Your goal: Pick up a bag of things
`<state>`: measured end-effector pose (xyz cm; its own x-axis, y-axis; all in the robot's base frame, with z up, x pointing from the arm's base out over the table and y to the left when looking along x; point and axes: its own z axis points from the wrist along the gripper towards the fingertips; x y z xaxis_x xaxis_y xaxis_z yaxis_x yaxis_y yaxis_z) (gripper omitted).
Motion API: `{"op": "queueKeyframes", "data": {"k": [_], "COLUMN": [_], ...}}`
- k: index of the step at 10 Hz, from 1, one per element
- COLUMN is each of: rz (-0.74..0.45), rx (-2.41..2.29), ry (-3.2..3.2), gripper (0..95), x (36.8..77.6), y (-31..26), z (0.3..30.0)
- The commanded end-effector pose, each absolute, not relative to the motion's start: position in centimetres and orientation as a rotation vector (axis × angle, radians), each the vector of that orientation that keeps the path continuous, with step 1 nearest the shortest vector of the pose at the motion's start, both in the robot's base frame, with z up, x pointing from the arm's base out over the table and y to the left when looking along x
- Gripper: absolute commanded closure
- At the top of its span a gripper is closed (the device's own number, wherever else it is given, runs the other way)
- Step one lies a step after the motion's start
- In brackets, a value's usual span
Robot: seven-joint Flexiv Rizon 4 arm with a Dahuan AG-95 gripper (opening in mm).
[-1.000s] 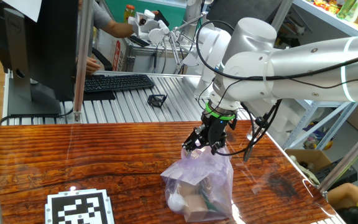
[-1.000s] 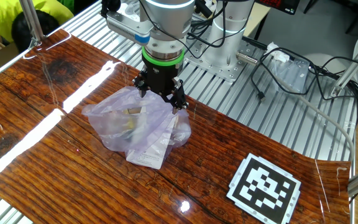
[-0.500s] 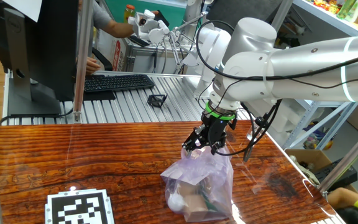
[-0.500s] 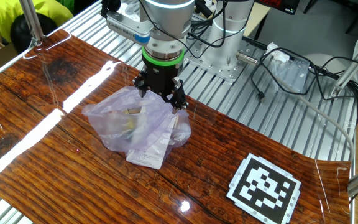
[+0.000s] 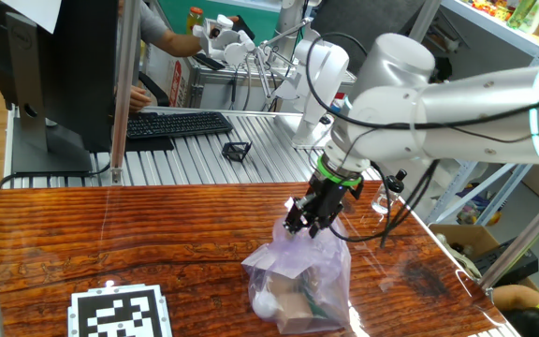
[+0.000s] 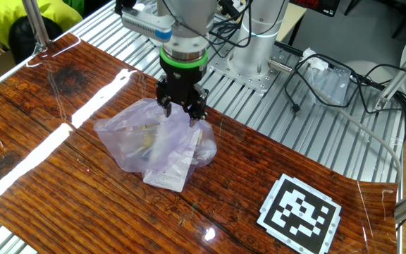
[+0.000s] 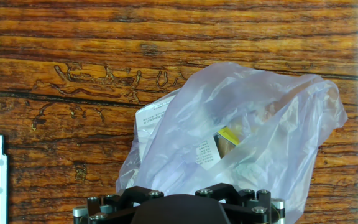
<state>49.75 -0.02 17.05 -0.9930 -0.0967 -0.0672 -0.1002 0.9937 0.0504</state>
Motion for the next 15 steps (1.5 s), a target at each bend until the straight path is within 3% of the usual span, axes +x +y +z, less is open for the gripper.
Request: {"op": "queueKeyframes", "data": {"k": [1,15], "rz": [0.084,0.088], "rx": [-0.151,-0.153], "ry": [3.073,3.075], "gripper": [95.0,95.0], "x": [49.93,49.94], "y": [0.01,0.02], "z": [16.97,16.96]}}
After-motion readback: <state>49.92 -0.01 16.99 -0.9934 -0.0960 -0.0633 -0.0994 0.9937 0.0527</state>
